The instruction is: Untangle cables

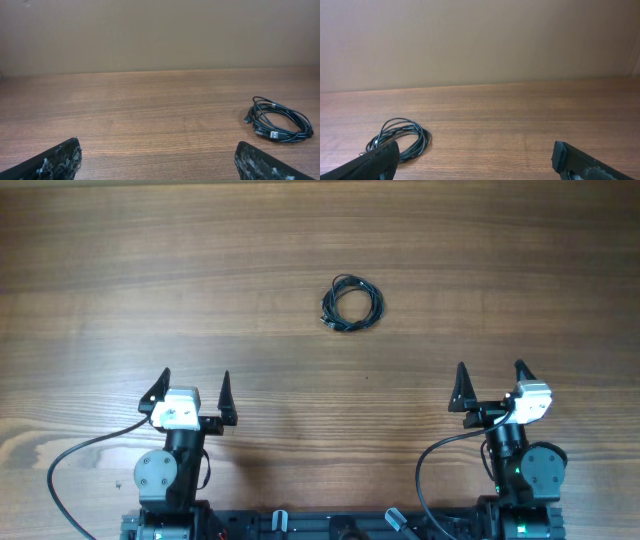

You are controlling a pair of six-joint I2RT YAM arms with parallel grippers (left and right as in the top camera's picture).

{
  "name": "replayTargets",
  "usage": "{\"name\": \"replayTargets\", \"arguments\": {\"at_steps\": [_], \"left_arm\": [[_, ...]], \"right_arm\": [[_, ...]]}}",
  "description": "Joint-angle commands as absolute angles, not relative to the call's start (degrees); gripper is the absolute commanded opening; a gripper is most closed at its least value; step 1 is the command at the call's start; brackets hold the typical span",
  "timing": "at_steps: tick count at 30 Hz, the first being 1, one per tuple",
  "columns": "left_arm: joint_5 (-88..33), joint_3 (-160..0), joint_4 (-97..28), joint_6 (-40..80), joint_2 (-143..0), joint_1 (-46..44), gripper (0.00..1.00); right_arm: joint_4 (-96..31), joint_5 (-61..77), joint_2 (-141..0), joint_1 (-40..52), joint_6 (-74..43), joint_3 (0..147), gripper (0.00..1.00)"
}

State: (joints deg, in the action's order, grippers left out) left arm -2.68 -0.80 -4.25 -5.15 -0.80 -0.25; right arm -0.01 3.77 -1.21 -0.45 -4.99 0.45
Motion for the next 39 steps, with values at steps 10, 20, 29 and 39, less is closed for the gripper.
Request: {"name": "replayTargets", "arguments": {"at_steps": [10, 20, 29, 39], "left_arm": [[-1.9, -0.4, -4.3, -5.8, -0.4, 0.2, 1.00], [-5.0, -0.4, -4.0, -3.7, -0.4, 0.1, 1.00], [-10.0, -0.4, -3.3, -0.6, -0.4, 0.1, 1.00], [-16.2, -3.9, -1.5, 16.4, -0.4, 0.1, 1.00]], "right_arm": [[0.1, 2.8, -1.1, -0.7, -6.0, 0.3, 1.00], [0.1, 2.8, -1.1, -0.7, -6.0, 0.3, 1.00], [0.1, 2.8, -1.1, -0.7, -6.0, 0.3, 1.00], [0.1, 2.8, -1.1, -0.7, -6.0, 0.3, 1.00]]}}
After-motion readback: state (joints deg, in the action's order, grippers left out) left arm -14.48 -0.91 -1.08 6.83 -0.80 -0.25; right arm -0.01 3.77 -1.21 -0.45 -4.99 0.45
